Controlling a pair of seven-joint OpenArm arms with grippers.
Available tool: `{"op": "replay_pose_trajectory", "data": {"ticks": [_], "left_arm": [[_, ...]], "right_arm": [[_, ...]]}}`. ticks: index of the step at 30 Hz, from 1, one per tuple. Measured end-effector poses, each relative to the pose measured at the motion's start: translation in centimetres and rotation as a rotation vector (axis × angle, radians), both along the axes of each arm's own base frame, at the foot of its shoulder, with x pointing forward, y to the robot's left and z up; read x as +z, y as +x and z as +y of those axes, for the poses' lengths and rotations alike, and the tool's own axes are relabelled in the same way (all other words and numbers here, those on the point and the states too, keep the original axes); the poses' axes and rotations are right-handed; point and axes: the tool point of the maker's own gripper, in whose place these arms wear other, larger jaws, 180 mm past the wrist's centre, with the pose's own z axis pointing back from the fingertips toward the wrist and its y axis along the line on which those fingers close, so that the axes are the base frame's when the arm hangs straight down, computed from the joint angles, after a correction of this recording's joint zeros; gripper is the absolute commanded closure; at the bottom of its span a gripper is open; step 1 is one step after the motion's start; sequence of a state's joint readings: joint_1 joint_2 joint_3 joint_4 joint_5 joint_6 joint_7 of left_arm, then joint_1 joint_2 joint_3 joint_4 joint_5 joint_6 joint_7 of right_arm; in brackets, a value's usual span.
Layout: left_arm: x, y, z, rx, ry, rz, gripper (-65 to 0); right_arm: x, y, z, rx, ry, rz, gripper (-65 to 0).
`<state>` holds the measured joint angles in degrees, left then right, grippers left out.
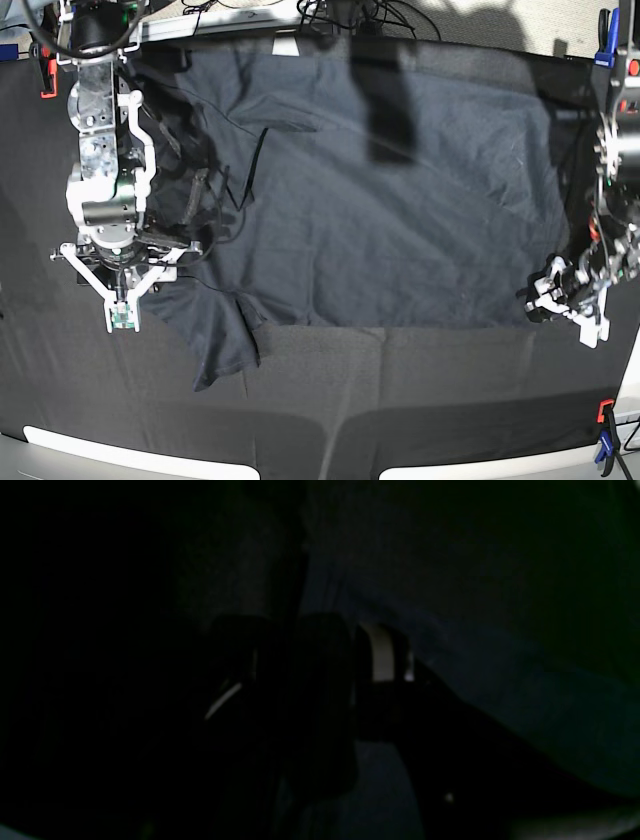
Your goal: Layout the t-shirt on the table in an organized manner, then fold the t-shirt properly
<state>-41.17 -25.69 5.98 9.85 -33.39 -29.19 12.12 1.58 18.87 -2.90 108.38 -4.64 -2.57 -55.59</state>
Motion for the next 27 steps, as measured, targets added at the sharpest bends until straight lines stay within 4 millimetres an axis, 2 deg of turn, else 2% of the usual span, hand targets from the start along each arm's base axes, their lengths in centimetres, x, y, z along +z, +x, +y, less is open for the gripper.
{"op": "replay_pose_trajectory", "data": {"ticks": [7, 13, 24, 25, 27], "left_arm": [[0.2, 0.2, -1.0, -0.033, -0.012, -0.006, -22.4], [0.4, 0.4, -3.5, -0.128, -0.018, 0.015, -22.4], [1.0, 0.9, -3.7, -0.118, -0.02, -0.027, -21.5], [1.1, 1.0, -3.6, -0.115, -0.019, -0.033, -21.1], [1.2, 1.1, -3.5, -0.112, -0.016, -0.042, -12.2]], "right_arm": [[-0.1, -0.1, 0.0, -0.003, 0.0, 0.008, -31.8], [-0.3, -0.2, 0.1, 0.011, -0.007, 0.024, -31.8], [-0.3, -0.2, 0.1, 0.012, -0.008, 0.022, -31.8], [-0.1, -0.1, 0.1, 0.015, -0.008, 0.012, -31.8], [0.4, 0.4, 0.4, 0.031, -0.008, -0.025, -31.8]]}}
